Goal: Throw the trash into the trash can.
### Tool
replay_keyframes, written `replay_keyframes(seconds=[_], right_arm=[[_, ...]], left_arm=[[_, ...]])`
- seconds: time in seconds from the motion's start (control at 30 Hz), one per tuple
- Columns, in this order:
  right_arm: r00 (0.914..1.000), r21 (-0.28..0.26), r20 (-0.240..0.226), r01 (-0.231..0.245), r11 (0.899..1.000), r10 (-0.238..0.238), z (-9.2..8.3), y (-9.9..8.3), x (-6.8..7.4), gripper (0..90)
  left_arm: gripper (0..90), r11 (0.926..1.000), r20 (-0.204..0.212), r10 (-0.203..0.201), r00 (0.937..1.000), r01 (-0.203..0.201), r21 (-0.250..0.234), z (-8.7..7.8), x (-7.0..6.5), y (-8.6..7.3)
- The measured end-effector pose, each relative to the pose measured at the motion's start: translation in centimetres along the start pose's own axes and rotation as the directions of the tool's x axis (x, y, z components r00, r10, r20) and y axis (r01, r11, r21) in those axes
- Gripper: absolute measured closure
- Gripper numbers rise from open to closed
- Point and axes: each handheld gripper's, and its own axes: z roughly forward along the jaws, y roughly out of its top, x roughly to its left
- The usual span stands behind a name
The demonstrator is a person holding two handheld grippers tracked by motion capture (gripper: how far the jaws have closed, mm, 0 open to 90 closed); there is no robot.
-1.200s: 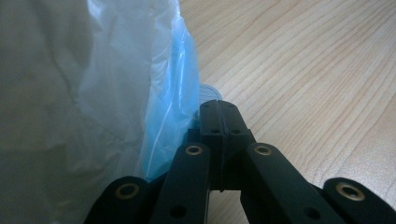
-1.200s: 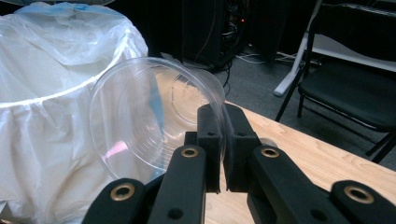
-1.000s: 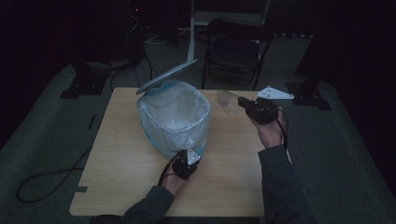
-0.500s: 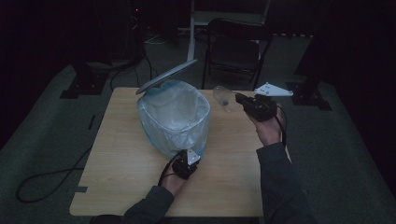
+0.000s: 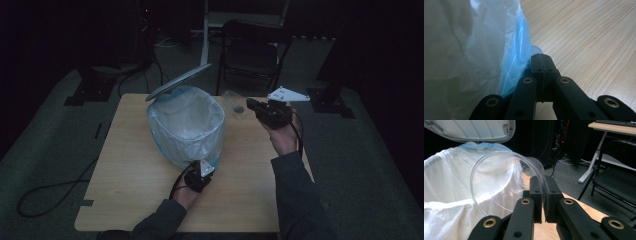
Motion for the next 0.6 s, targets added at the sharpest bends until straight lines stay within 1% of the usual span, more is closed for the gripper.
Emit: replay_keyframes(seconds=[0.1, 0.17, 0.2, 0.33, 0.6], right_arm=[[1.0, -0.003, -0.007, 0.007, 1.0, -0.007, 0.1, 0.2, 0.3, 86.7], [0.9999, -0.004, -0.011, 0.011, 1.0, -0.011, 0.1, 0.4, 0.6, 86.7], [0.9998, -0.008, -0.014, 0.013, 1.0, -0.013, 0.2, 0.4, 0.7, 86.7], [0.9995, -0.012, -0.022, 0.023, 1.0, -0.023, 0.3, 0.7, 1.1, 86.7], [0.9986, -0.018, -0.038, 0.035, 0.999, -0.036, 0.7, 1.4, 1.7, 86.7]], left_arm=[[90.0, 1.0, 0.001, 0.007, 1.0, -0.007, 0.005, 0.0, 0.1, 0.0], [90.0, 1.0, 0.001, -0.003, 1.0, 0.003, -0.003, 0.0, 0.0, 0.0], [90.0, 0.9985, 0.009, -0.055, 0.9985, 0.055, -0.004, 0.1, -0.4, -0.1], [90.0, 0.9997, 0.004, -0.024, 0.9997, 0.024, -0.004, 0.0, -0.2, 0.0], [90.0, 0.9998, 0.003, -0.019, 0.9998, 0.019, -0.005, 0.0, -0.1, 0.0]])
